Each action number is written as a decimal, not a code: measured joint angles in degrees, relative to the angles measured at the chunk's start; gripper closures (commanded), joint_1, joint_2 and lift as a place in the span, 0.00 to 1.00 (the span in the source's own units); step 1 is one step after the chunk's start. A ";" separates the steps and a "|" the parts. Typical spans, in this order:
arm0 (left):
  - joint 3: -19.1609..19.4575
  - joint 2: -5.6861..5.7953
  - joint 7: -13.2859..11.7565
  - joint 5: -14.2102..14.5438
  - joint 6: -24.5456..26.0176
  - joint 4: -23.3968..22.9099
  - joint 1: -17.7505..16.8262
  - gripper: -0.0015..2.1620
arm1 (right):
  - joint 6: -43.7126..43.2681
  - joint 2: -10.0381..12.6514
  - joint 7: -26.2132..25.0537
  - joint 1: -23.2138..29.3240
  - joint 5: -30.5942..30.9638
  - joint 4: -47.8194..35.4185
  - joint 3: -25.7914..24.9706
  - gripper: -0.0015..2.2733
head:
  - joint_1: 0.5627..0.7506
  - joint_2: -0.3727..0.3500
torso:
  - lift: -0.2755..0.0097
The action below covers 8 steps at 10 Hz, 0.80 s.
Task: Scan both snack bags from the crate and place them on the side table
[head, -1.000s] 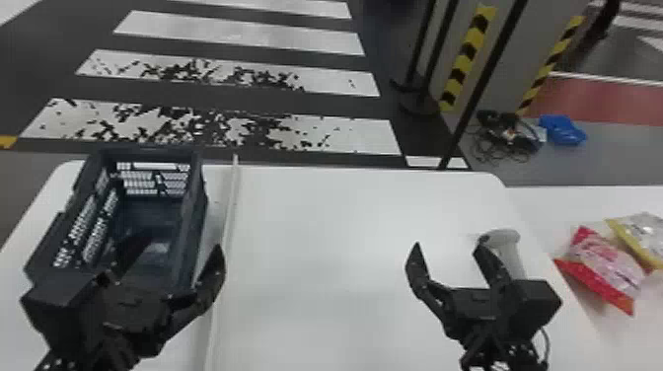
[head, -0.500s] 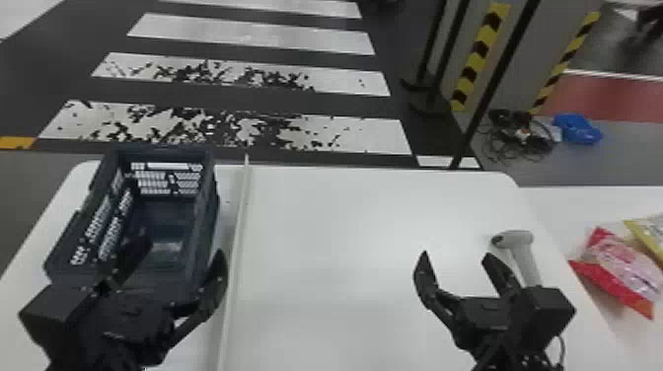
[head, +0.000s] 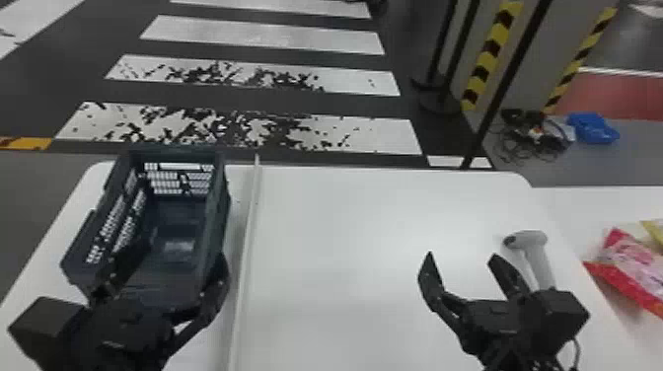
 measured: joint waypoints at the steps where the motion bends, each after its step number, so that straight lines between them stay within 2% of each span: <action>1: 0.10 0.00 0.00 0.07 -0.05 -0.37 0.31 0.03 | -0.02 0.00 0.00 0.09 -0.11 -0.02 0.08 0.01 | 0.70 0.37 | 0.63; 8: 0.37 0.00 0.35 1.59 -0.20 -0.44 0.45 0.03 | -0.02 0.89 0.07 1.66 -0.12 -0.88 0.15 0.01 | 0.70 0.38 | 0.63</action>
